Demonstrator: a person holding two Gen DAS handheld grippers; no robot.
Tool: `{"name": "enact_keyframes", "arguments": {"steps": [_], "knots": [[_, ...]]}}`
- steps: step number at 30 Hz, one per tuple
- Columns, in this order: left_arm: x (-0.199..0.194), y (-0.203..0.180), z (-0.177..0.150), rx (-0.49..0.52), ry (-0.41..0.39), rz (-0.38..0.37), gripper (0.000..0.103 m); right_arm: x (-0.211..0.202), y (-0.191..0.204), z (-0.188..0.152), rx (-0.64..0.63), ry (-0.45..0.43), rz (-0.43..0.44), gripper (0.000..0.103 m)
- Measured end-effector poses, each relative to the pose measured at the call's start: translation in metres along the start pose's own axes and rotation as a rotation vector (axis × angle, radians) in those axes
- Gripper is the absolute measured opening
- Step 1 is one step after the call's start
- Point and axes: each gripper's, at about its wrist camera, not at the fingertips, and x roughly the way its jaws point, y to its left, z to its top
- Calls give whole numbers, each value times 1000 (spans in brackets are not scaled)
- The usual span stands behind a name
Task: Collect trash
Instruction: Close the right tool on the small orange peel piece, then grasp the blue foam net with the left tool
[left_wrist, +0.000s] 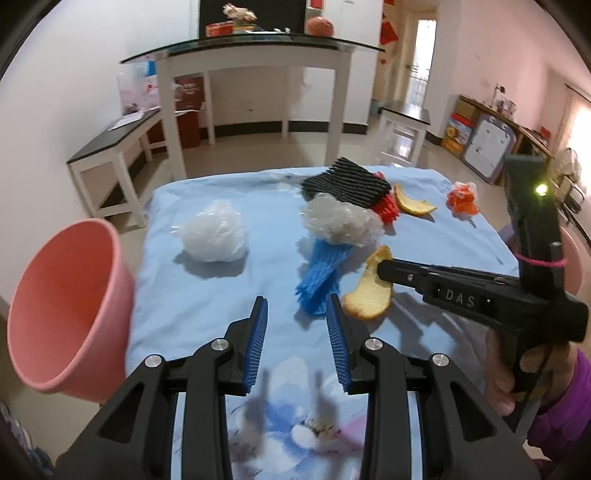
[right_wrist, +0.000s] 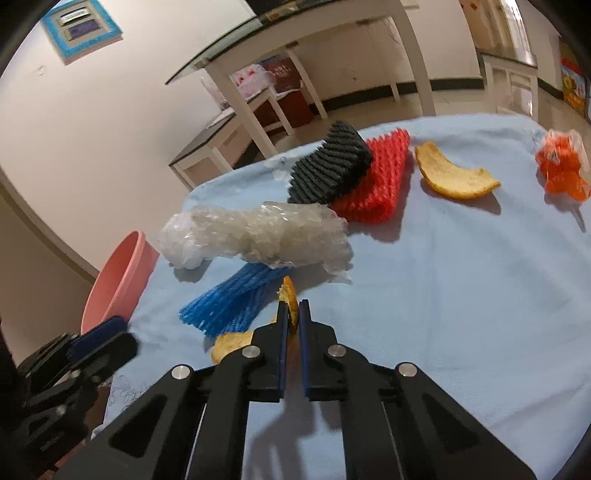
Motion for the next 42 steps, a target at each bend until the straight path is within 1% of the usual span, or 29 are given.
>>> {"name": "enact_keyframes", "arguments": {"steps": [3,5,10,15,18,24,27,28,29,31,42], "knots": [[12,-4,6,30,15,5,33,-8,3,0,-21,-40,-9,5],[20,-5,9,41,28,7,33,-10,2,1,-21,-50,-13,5],[42,-9,13,62,71,-1,33,-10,-1,3,-11,-43,4,5],[57,-12,13,68,92,6,33,-10,-2,2,-10,-36,4,5],[61,-13,13,66,90,12,33,-9,-2,2,-8,-31,3,5],[57,-11,13,44,50,15,33,-8,-2,2,-8,-27,0,5],[57,-13,11,45,52,17,14,-7,-3,1,-7,-25,2,5],[57,-13,10,42,54,17,10,-7,-3,1,-7,-25,2,5],[56,-13,10,40,54,11,8,-8,-3,0,-7,-26,3,5],[54,-13,8,37,53,3,7,-7,-3,1,-7,-26,2,5],[22,-12,1,3,14,4,6,-9,-4,0,-5,-28,18,5]]}}
